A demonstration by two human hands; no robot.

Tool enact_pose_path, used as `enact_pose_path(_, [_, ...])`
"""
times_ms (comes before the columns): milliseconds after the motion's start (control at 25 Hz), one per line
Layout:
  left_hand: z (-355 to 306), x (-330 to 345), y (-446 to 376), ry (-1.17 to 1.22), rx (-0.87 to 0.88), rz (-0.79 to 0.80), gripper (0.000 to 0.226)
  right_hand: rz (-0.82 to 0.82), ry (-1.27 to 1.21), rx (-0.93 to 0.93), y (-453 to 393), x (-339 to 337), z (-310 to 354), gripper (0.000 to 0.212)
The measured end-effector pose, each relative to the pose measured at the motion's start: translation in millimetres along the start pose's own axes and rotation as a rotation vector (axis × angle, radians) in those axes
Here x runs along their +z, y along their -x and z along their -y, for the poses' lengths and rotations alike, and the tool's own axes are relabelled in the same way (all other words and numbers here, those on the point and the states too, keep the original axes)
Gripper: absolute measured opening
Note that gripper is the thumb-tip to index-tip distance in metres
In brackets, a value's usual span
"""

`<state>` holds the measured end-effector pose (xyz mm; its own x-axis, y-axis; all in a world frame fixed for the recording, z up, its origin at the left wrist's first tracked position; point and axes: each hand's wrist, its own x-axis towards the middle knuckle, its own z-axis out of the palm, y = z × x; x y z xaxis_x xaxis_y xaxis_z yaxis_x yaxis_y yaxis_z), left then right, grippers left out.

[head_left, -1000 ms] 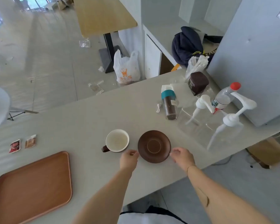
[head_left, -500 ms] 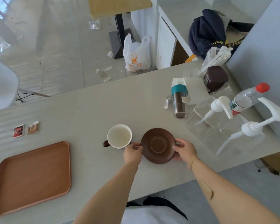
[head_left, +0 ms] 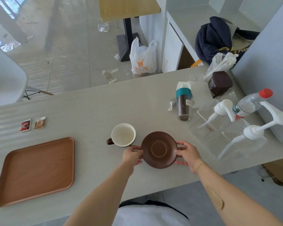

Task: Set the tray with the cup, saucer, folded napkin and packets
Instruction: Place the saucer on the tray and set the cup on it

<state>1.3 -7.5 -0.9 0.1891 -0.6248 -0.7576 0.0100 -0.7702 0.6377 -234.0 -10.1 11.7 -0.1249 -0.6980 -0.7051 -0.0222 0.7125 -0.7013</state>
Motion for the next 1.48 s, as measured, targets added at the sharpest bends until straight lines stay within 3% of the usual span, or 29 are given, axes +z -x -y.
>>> enact_pose_path(440, [42, -115, 31, 0.044, -0.038, 0.017, 0.011, 0.277, 0.112, 0.0, 32, 82, -4, 0.029])
enact_pose_path(800, [63, -234, 36, 0.1, -0.008, -0.036, 0.012, 0.354, 0.14, -0.021, 56, 197, -12, 0.028])
enact_pose_path(1240, [67, -394, 7, 0.058, -0.002, -0.073, 0.013, 0.314, 0.143, -0.037, 82, 361, -23, 0.027])
enact_pose_path(1480, [66, -428, -18, -0.032, 0.014, -0.077, 0.013, 0.203, 0.154, -0.049, 81, 403, -29, 0.028])
